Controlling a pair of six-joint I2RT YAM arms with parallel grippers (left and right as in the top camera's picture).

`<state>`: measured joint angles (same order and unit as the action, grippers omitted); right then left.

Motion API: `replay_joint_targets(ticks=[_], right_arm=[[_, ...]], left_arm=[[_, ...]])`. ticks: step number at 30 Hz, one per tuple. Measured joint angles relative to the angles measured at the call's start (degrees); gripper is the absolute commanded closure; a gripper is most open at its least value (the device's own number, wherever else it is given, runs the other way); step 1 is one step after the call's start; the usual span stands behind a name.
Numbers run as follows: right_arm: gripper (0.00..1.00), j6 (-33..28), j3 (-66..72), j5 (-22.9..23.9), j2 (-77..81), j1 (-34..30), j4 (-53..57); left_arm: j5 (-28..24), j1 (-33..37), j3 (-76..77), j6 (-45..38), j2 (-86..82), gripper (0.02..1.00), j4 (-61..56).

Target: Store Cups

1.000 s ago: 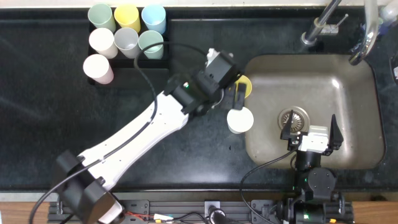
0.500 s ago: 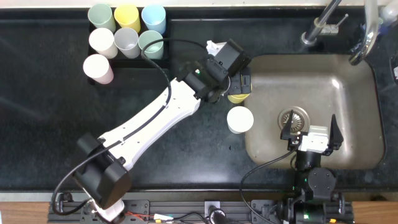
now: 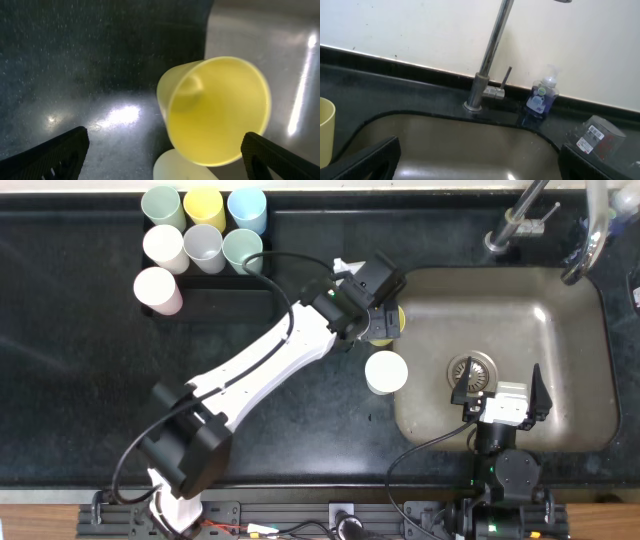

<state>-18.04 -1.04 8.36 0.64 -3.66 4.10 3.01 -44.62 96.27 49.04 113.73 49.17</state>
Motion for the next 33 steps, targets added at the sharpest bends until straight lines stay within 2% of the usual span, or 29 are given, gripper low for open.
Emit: replay_joint_targets(ticks=[10, 11, 12, 13, 14, 15, 19, 20, 23, 25, 26, 33], right_arm=[[0.003, 0.0, 0.0, 0.0, 0.0, 0.0, 0.0], [0.003, 0.0, 0.0, 0.0, 0.0, 0.0, 0.0], [0.003, 0.0, 0.0, 0.0, 0.0, 0.0, 0.0], [0.003, 0.0, 0.0, 0.0, 0.0, 0.0, 0.0], [0.003, 0.0, 0.0, 0.0, 0.0, 0.0, 0.0], [0.003, 0.0, 0.0, 0.0, 0.0, 0.0, 0.0], [0.003, 0.0, 0.0, 0.0, 0.0, 0.0, 0.0], [0.003, 0.0, 0.0, 0.0, 0.0, 0.0, 0.0], [0.003, 0.0, 0.0, 0.0, 0.0, 0.0, 0.0], [0.003, 0.0, 0.0, 0.0, 0.0, 0.0, 0.0], [0.003, 0.0, 0.0, 0.0, 0.0, 0.0, 0.0], [0.003, 0.0, 0.0, 0.0, 0.0, 0.0, 0.0]], left_arm=[[-0.7, 1.7, 0.0, 0.8, 1.8, 0.018, 0.4], [-0.7, 1.9, 0.0, 0.8, 1.8, 0.051, 0.3], [-0.6, 2.1, 0.0, 1.0, 1.9, 0.126, 0.3], [-0.6, 2.3, 0.0, 1.0, 1.9, 0.141, 0.3], [-0.7, 2.3, 0.0, 1.2, 2.0, 0.246, 0.3], [-0.7, 2.3, 0.0, 1.4, 2.1, 0.432, 0.3], [-0.9, 2.3, 0.0, 1.7, 2.6, 0.75, 0.4], [-0.9, 2.3, 0.0, 1.7, 2.6, 0.79, 0.4], [-0.8, 2.3, 0.0, 1.8, 2.6, 0.814, 0.6], [-0.9, 2.3, 0.0, 1.8, 2.6, 0.958, 0.6], [-0.9, 2.3, 0.0, 1.7, 2.7, 0.982, 0.6], [-1.2, 2.3, 0.5, 2.0, 2.7, 0.982, 0.3]])
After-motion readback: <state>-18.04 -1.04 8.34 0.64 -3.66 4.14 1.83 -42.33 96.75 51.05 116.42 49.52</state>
